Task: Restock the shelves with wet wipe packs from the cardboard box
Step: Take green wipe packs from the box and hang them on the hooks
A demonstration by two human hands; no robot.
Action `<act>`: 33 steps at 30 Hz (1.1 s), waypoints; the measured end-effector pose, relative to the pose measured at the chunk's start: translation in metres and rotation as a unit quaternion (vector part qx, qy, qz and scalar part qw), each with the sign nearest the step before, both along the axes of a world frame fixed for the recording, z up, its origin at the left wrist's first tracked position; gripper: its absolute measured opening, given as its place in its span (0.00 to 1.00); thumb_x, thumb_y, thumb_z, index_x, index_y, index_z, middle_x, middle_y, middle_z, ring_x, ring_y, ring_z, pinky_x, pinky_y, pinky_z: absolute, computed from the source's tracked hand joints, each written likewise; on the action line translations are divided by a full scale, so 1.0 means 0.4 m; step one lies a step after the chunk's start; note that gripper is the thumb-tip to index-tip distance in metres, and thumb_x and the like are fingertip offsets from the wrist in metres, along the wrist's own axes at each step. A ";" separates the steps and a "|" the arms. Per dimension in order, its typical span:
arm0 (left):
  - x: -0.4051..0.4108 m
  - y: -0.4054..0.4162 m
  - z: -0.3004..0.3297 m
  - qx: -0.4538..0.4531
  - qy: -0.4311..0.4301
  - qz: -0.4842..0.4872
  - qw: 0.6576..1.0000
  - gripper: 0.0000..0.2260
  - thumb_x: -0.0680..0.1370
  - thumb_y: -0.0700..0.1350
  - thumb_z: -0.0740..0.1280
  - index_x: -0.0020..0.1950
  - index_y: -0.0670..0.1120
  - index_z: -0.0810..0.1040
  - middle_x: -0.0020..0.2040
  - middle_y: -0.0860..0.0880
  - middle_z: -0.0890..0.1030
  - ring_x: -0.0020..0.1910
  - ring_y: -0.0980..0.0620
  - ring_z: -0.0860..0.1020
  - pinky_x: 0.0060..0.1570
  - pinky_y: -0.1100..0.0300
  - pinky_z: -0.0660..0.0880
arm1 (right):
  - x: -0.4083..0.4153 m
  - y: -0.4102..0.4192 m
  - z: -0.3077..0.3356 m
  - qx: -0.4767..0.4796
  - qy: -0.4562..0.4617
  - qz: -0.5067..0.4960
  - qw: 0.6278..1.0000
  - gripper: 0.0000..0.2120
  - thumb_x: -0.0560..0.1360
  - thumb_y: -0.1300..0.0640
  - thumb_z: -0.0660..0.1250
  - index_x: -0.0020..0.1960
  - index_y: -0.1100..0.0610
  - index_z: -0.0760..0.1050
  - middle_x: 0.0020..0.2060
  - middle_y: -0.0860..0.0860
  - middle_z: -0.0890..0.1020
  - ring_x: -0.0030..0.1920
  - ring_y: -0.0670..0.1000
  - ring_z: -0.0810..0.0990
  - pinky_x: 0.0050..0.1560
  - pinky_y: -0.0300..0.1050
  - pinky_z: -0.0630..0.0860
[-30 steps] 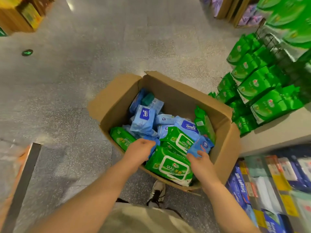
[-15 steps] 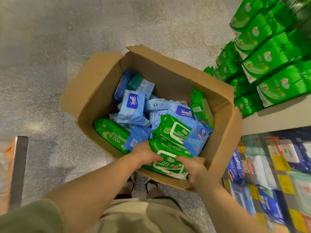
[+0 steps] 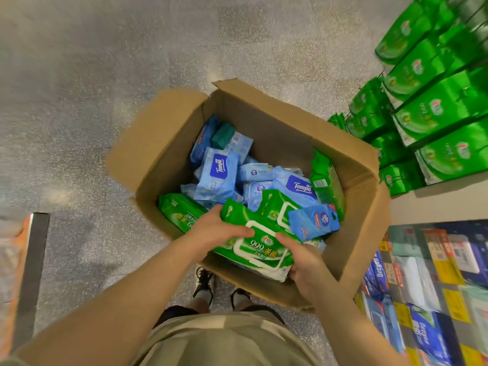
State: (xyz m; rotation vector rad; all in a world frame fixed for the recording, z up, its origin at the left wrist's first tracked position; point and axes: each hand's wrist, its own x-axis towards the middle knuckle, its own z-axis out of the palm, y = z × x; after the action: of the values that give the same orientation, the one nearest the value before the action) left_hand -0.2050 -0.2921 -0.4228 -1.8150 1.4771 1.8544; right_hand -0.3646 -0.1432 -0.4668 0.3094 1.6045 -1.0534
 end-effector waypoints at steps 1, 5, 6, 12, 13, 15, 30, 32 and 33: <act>0.004 -0.014 0.014 0.023 0.030 0.025 0.999 0.42 0.56 0.51 0.87 0.68 0.54 0.73 0.54 0.54 0.86 0.52 0.52 0.85 0.61 0.50 0.80 | 0.006 -0.010 0.011 -0.021 -0.009 -0.003 1.000 0.24 0.72 0.55 0.79 0.66 0.53 0.76 0.52 0.54 0.88 0.50 0.57 0.88 0.51 0.57 0.84; 0.020 -0.052 0.055 0.064 0.101 0.068 0.991 0.40 0.59 0.46 0.86 0.66 0.55 0.72 0.54 0.50 0.87 0.51 0.46 0.87 0.61 0.44 0.80 | 0.027 -0.053 0.055 -0.106 -0.006 -0.026 0.994 0.35 0.67 0.50 0.80 0.72 0.53 0.73 0.59 0.54 0.85 0.58 0.59 0.85 0.62 0.65 0.79; 0.027 -0.062 0.065 0.069 0.112 0.082 0.988 0.37 0.62 0.44 0.85 0.66 0.54 0.72 0.54 0.49 0.87 0.51 0.45 0.87 0.60 0.42 0.80 | 0.029 -0.063 0.065 -0.118 0.007 -0.032 0.993 0.38 0.65 0.49 0.81 0.72 0.53 0.73 0.59 0.54 0.85 0.59 0.59 0.85 0.63 0.65 0.78; 0.067 -0.099 0.126 0.105 0.163 0.117 0.974 0.28 0.67 0.49 0.77 0.66 0.48 0.78 0.54 0.44 0.87 0.56 0.39 0.85 0.57 0.38 0.80 | 0.006 -0.111 0.119 -0.143 -0.016 0.008 0.990 0.22 0.75 0.49 0.73 0.66 0.48 0.72 0.57 0.52 0.87 0.55 0.57 0.86 0.60 0.62 0.79; 0.073 -0.097 0.130 0.110 0.172 0.127 0.971 0.27 0.67 0.49 0.76 0.65 0.48 0.78 0.55 0.43 0.87 0.57 0.38 0.84 0.59 0.35 0.79 | 0.007 -0.123 0.128 -0.142 -0.017 0.009 0.990 0.21 0.77 0.47 0.71 0.67 0.48 0.72 0.57 0.52 0.86 0.56 0.57 0.86 0.62 0.63 0.78; 0.086 -0.092 0.126 0.125 0.199 0.156 0.960 0.25 0.69 0.47 0.74 0.65 0.48 0.78 0.57 0.42 0.86 0.58 0.36 0.84 0.59 0.32 0.78 | -0.004 -0.142 0.124 -0.133 -0.025 0.000 0.991 0.22 0.79 0.41 0.65 0.70 0.50 0.74 0.60 0.54 0.85 0.59 0.58 0.85 0.64 0.63 0.76; 0.118 -0.088 0.064 0.098 0.227 0.329 0.911 0.16 0.76 0.51 0.68 0.62 0.49 0.82 0.57 0.43 0.86 0.56 0.39 0.85 0.58 0.38 0.79 | -0.097 0.009 -0.172 0.096 0.169 0.027 0.980 0.44 0.59 0.37 0.81 0.69 0.55 0.76 0.59 0.50 0.84 0.57 0.55 0.83 0.62 0.58 0.80; 0.114 -0.092 0.062 0.098 0.222 0.333 0.911 0.14 0.78 0.51 0.67 0.61 0.49 0.82 0.57 0.43 0.86 0.56 0.39 0.85 0.59 0.38 0.79 | -0.094 -0.001 -0.141 0.079 0.120 -0.003 0.990 0.34 0.65 0.45 0.83 0.66 0.55 0.77 0.56 0.51 0.86 0.54 0.57 0.85 0.60 0.61 0.81; 0.111 -0.094 0.060 0.097 0.221 0.335 0.911 0.13 0.79 0.51 0.67 0.61 0.49 0.82 0.57 0.43 0.86 0.56 0.39 0.85 0.60 0.38 0.78 | -0.098 0.000 -0.144 0.072 0.101 -0.011 0.992 0.29 0.68 0.50 0.83 0.65 0.55 0.78 0.55 0.53 0.86 0.53 0.58 0.86 0.58 0.62 0.82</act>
State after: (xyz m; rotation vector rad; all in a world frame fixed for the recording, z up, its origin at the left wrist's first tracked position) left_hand -0.1605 -0.3298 -0.3987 -2.0506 0.7288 2.7624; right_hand -0.4036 -0.1431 -0.5245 0.3251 1.8668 -1.0125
